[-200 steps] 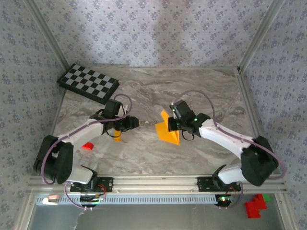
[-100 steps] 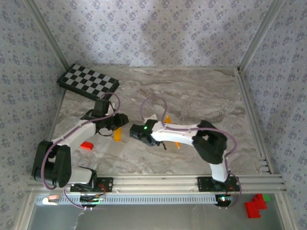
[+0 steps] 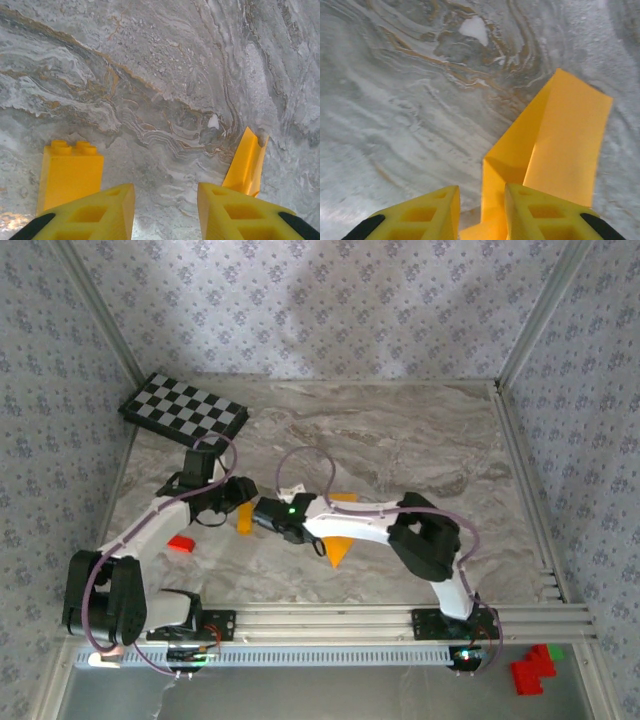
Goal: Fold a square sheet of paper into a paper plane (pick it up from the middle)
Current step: Turn over the paper at the center of the table.
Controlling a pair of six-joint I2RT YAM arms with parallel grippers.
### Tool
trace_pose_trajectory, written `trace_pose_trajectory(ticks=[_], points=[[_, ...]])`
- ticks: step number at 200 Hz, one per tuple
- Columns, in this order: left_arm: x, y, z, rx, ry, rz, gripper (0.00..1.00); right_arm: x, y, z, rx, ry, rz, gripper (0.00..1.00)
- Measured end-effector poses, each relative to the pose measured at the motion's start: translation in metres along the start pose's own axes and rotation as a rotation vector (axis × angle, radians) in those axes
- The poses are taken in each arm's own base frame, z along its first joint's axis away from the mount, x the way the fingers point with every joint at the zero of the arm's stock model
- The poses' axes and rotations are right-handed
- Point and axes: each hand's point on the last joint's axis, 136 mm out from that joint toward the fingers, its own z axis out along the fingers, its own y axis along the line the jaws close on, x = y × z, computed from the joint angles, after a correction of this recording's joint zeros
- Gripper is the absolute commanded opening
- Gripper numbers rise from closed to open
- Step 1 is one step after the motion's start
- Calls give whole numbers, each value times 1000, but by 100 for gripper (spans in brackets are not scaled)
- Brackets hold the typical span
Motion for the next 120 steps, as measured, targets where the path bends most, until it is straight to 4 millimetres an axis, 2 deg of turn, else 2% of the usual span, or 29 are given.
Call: trace_pose_trajectory(ticks=[15, 36, 53, 63, 91, 120], points=[[9, 1, 1, 12, 23, -12, 38, 7, -10, -13, -97, 2, 53, 31], [31, -5, 7, 29, 81, 9, 35, 15, -39, -25, -245, 7, 176, 27], [57, -21, 12, 53, 149, 58, 31, 25, -62, -16, -323, 22, 276, 22], [71, -29, 15, 64, 182, 89, 28, 34, -68, -7, -355, 44, 311, 20], [101, -41, 20, 85, 248, 135, 19, 61, -56, 13, -438, 115, 326, 16], [125, -49, 27, 91, 310, 180, 13, 54, -37, 20, -511, 105, 344, 12]])
